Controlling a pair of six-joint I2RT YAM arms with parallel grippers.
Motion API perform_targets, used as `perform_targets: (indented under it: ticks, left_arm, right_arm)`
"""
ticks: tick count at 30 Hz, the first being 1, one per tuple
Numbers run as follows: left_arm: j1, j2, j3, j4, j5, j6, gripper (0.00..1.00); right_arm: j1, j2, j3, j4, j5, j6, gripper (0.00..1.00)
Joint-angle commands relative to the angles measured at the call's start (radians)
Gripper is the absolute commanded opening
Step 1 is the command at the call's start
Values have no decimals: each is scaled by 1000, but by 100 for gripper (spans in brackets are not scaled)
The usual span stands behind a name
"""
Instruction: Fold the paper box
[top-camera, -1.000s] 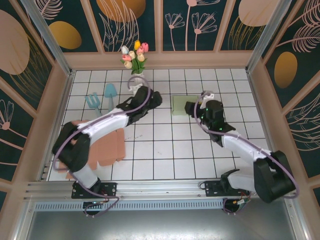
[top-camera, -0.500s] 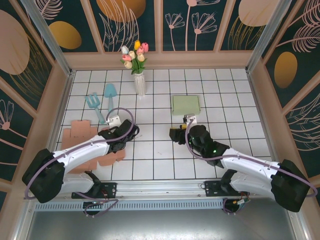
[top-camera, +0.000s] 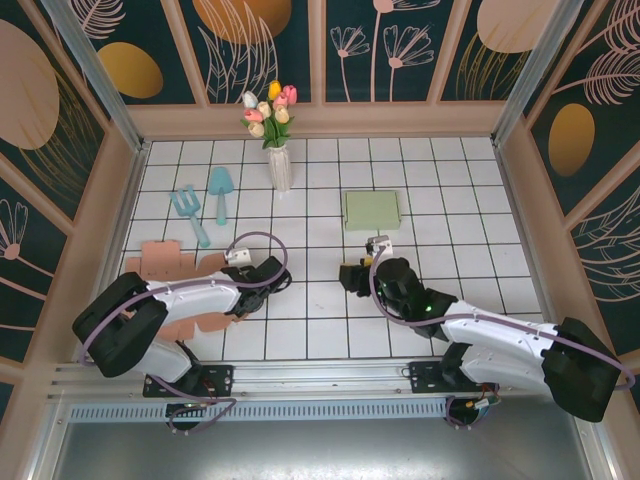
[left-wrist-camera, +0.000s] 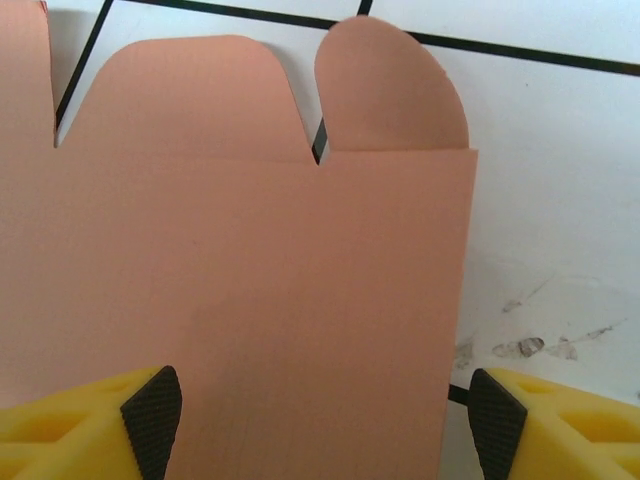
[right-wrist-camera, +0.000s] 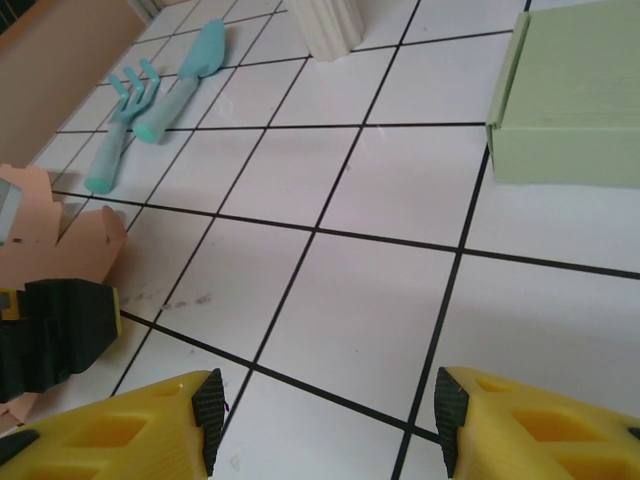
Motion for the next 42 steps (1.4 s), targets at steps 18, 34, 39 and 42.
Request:
perform_targets:
  ticks: [18, 34, 39, 42]
  left_arm:
    - [-28, 115, 66, -110, -155, -126, 50]
    - [-257, -8, 442, -169, -276, 126, 0]
    - [-416, 119, 582, -74, -395, 399, 0]
    - [-495, 202, 569, 81, -433, 638, 0]
  right_arm:
    - [11, 11, -59, 75, 15, 23, 60]
    - [12, -127, -55, -6, 76, 16, 60]
    - [11, -341, -68, -141, 174, 20, 60]
    - [9, -498, -78, -234, 242, 36, 60]
